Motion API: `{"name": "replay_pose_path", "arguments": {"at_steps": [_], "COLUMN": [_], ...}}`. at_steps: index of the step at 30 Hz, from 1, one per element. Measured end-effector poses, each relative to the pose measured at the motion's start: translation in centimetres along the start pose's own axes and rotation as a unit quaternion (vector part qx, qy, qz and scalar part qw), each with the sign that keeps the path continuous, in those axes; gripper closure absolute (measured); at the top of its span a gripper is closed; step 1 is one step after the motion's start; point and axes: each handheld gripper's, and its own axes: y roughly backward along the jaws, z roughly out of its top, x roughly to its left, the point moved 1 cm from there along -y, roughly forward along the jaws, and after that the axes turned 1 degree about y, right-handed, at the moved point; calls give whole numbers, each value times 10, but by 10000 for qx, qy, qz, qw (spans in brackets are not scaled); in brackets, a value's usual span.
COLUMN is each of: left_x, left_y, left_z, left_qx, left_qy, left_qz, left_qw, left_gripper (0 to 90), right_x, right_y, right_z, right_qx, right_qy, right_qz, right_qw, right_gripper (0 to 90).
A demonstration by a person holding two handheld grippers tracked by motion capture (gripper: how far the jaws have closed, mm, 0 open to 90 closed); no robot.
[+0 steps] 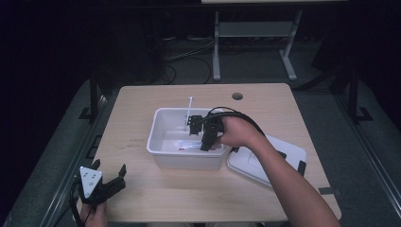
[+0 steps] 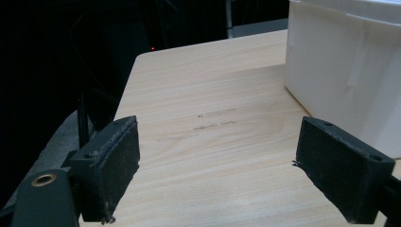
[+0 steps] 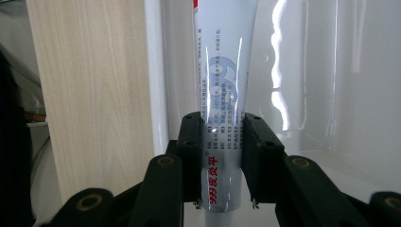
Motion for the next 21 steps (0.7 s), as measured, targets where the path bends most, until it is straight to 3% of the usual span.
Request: {"name": "replay_pose_path", "arguments": {"at_steps": [18, 21], "left_x": [0, 1], "left_y": [0, 0], "left_z": [0, 0], "left_qx": [-12, -11], "left_qy": [28, 37], "left_qz": [5, 8], "left_qw": [10000, 10000], "left_gripper": [135, 135], "right_x": [-8, -8], "right_y": [-22, -27], "right_z": [1, 0], "right_qx": [22, 39], "right_qy": [-27, -119], "right_qz": [131, 202], "right_qw": [9999, 9997], "right_gripper": [702, 702]}}
